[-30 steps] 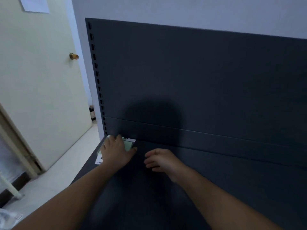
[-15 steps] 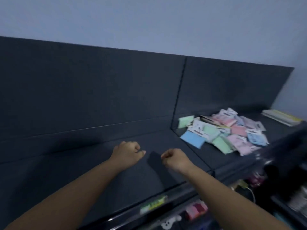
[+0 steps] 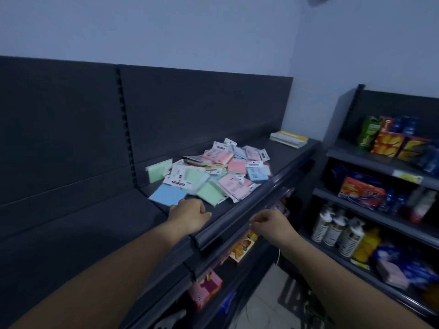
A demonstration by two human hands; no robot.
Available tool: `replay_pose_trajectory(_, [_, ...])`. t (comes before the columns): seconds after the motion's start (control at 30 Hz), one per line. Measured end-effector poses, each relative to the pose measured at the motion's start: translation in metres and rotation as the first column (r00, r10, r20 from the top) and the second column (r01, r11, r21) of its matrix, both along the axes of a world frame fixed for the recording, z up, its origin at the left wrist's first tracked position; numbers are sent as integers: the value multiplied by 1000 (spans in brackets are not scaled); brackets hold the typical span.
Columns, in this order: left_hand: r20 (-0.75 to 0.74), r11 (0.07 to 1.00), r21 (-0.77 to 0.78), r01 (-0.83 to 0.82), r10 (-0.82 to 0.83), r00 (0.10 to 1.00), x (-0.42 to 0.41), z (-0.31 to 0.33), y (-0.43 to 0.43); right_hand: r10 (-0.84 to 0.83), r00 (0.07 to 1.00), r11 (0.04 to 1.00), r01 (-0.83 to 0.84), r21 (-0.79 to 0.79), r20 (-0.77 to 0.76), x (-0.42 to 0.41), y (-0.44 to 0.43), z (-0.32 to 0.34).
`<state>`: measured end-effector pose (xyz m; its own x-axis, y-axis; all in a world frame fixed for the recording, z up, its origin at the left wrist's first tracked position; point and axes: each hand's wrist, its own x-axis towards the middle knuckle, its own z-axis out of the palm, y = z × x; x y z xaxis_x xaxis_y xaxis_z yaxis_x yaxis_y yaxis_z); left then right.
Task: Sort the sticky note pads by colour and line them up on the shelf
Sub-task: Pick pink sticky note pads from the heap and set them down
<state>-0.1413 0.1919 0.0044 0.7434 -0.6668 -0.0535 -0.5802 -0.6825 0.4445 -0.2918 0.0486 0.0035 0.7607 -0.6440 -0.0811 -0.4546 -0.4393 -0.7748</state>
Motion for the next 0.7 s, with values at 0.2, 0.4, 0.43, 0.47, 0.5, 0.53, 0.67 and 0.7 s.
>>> replay_pose_trajectory(0.2, [5,1000,19,16,-16,1000,46,-18,-52,-37,999,999,37,30,-4,36,-42,-11])
replay_pose_trajectory(0.4, [97,996,35,86,-89,991,114,-28,-103,-32,999,999,32,2,-44,111,-95,-11])
replay_pose_trajectory(0.43, [132,990,57,127,-133,982,123,-29,-111,-30,998,1000,29,-10,-60,122,-103,-12])
replay_pose_trajectory(0.47, [174,982,86,171,-184,967,131,-30,-120,-29,997,999,28,-17,-77,132,-111,-13])
replay_pose_trajectory(0.5, [210,970,111,214,-234,949,138,-32,-128,-29,995,999,27,-19,-96,140,-118,-16])
replay_pose_trajectory(0.53, [238,958,125,256,-280,930,143,-33,-137,-31,993,999,29,-16,-117,146,-124,-19])
replay_pose_trajectory(0.67, [332,889,197,414,-457,825,158,-44,-165,-54,987,998,57,16,-153,159,-147,-34])
replay_pose_trajectory(0.7, [354,869,216,445,-494,794,162,-47,-171,-60,987,998,65,27,-148,161,-152,-36])
